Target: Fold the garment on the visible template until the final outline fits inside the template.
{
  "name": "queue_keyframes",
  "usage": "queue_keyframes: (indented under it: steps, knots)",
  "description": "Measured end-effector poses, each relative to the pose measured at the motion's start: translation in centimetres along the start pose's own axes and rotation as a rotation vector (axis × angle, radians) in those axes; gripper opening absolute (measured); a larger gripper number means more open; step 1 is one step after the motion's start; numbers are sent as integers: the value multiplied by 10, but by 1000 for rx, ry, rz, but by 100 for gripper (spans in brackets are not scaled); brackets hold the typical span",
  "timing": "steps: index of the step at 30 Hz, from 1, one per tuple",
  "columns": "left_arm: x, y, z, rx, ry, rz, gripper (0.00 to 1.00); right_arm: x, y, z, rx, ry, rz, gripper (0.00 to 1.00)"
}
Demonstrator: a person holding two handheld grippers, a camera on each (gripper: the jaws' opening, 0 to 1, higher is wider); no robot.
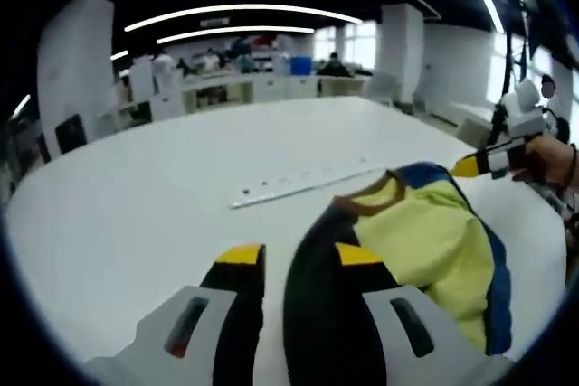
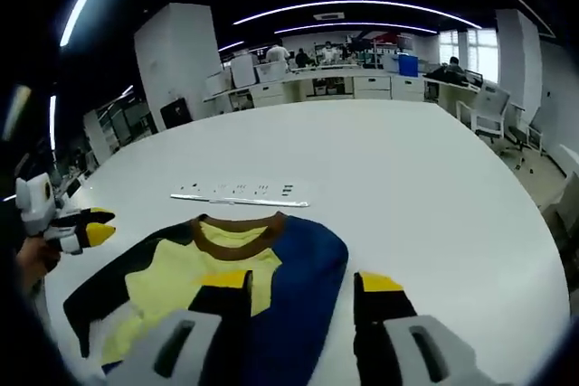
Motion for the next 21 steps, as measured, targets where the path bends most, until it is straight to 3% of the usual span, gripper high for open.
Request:
queue_keyframes:
  steps: [7,13,21]
  knots:
    - [-17,11,-25,78,60,30,35,-24,3,28,-43,-86,-2,63]
    - [-33,20,-44,129,108,44,38,-51,13,57,-116,-203,-14,74]
    - [-46,39,-58,154,134,68,36,-84,44,85,-224,-258,-8,76]
Point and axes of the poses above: the point that each gripper's makers call its tool centre point, and the gripper's own axes: x roughly forward along the fingers, z roughly to its left, y roughly out of its underside, the point moved 1 cm from there along -x, roughly backward along the fingers, and after that the axes turned 8 degrees about y, right-handed, at the moved point
